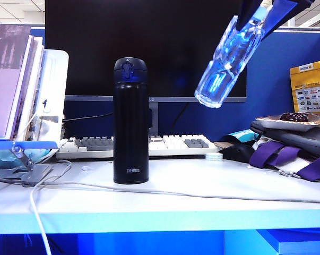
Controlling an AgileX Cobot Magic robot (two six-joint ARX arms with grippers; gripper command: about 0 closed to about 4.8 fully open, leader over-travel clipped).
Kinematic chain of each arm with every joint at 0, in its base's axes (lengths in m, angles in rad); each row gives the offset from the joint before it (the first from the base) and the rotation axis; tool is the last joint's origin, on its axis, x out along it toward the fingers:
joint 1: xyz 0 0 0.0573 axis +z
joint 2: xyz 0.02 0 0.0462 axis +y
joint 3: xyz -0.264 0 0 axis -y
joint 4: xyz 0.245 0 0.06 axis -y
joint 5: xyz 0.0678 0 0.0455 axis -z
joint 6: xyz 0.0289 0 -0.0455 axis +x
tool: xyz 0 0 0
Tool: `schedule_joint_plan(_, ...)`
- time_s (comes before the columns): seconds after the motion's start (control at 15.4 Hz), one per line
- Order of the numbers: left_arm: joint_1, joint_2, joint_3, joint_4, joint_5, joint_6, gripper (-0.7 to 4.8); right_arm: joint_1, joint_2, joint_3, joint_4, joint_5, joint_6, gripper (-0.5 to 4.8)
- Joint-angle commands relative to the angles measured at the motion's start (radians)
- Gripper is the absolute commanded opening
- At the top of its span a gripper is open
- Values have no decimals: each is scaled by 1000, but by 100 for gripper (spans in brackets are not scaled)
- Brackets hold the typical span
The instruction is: Pick up the mineral water bottle and place it vertically to the right of the black thermos cup.
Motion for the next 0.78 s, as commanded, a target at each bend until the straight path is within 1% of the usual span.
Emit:
schedule_joint_plan(0.07,-1,-3,1,16,26,-5,-3,33,19,17,40,-26,-30,0)
schedule_joint_plan(0.13,-1,-3,2,17,47,-26,-2,51,24,17,36,-25,-32,0)
schedule_joint_plan(0.26,-1,-3,2,49,166,-133,-2,72,27,26,18,-23,-34,0)
schedule_joint_plan(0.33,-1,-3,2,95,280,-179,-2,83,26,35,3,-22,-34,0)
schedule_joint_plan(0.39,-1,-3,2,158,409,-190,-2,83,26,50,-23,-21,-33,0)
schedule_joint_plan(0.46,-1,-3,2,228,517,-222,-2,83,25,61,-45,-21,-33,0)
schedule_joint_plan(0.52,-2,-3,2,310,591,-251,-2,83,25,69,-68,-21,-33,0)
schedule_joint_plan(0.59,-4,-3,2,370,597,-290,-2,83,24,75,-101,-18,-34,0)
schedule_joint_plan(0.72,-23,-3,2,428,521,-351,0,83,16,75,-137,-18,-39,0)
schedule_joint_plan(0.78,-45,-3,2,463,481,-383,28,83,9,75,-136,-18,-45,0)
